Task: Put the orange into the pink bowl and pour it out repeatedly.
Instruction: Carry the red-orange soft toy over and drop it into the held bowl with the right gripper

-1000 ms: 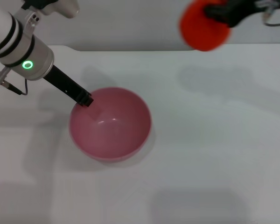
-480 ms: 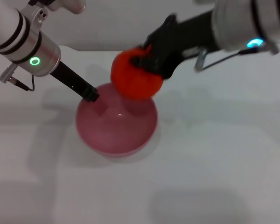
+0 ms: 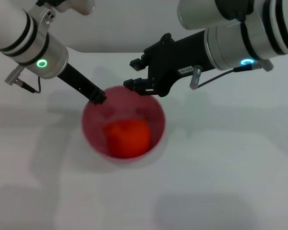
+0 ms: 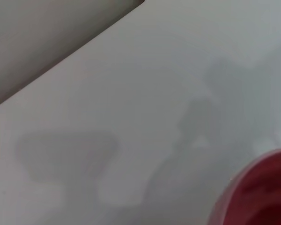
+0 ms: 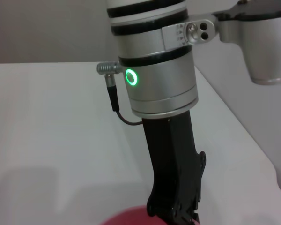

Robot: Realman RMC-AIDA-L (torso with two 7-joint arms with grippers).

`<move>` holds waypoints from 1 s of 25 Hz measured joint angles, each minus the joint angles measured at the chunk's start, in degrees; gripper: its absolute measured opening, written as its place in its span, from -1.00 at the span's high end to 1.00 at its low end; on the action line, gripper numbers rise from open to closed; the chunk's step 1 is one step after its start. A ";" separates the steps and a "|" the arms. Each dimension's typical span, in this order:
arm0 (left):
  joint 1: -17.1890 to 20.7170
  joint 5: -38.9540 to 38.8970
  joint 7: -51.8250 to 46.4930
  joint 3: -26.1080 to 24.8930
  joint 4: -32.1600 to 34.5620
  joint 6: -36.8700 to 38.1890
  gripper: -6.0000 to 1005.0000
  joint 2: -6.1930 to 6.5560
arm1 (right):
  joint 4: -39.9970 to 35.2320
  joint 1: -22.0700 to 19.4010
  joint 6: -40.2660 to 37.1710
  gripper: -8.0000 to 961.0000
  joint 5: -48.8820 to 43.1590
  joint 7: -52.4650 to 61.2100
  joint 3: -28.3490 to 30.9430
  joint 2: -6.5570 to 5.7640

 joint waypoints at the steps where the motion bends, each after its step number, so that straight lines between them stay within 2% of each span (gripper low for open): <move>1: 0.00 0.00 0.00 0.00 0.00 0.00 0.91 0.00 | -0.18 -0.28 0.14 0.26 0.02 0.00 0.13 0.00; 5: 0.40 -0.03 0.04 0.06 0.00 -0.55 0.91 -0.01 | -1.76 -2.80 3.44 0.13 0.07 -0.06 0.95 0.03; 8: 0.99 -0.07 0.10 0.72 0.10 -3.00 0.91 -0.09 | -2.55 -6.72 10.03 0.13 1.99 -2.51 2.24 0.33; 10: 1.39 -0.33 0.07 1.41 0.32 -5.09 0.91 -0.17 | -2.19 -10.56 15.87 0.13 7.47 -7.05 3.53 0.45; 13: 2.10 -1.60 0.12 3.17 0.80 -8.86 0.91 -0.30 | 0.27 -15.95 22.38 0.13 23.05 -17.63 5.66 0.36; 17: 4.42 -3.86 0.12 8.06 2.63 -15.24 0.91 -0.32 | 6.93 -21.80 24.39 0.13 53.31 -40.95 7.52 0.02; 19: 5.53 -4.39 0.12 9.77 3.53 -17.52 0.91 -0.32 | 11.20 -23.88 23.03 0.13 65.71 -51.60 8.09 0.00; 20: 8.43 -5.20 0.12 14.05 6.61 -22.55 0.91 -0.32 | 13.46 -24.67 21.67 0.13 71.50 -56.25 8.41 -0.01; 24: 12.96 -5.13 0.24 19.72 11.47 -29.83 0.91 -0.24 | 23.35 -25.86 14.45 0.13 85.88 -67.83 10.61 0.00; 25: 14.07 -4.86 0.49 20.66 12.38 -31.68 0.91 -0.21 | 27.78 -25.93 10.62 0.13 90.43 -70.21 12.14 0.00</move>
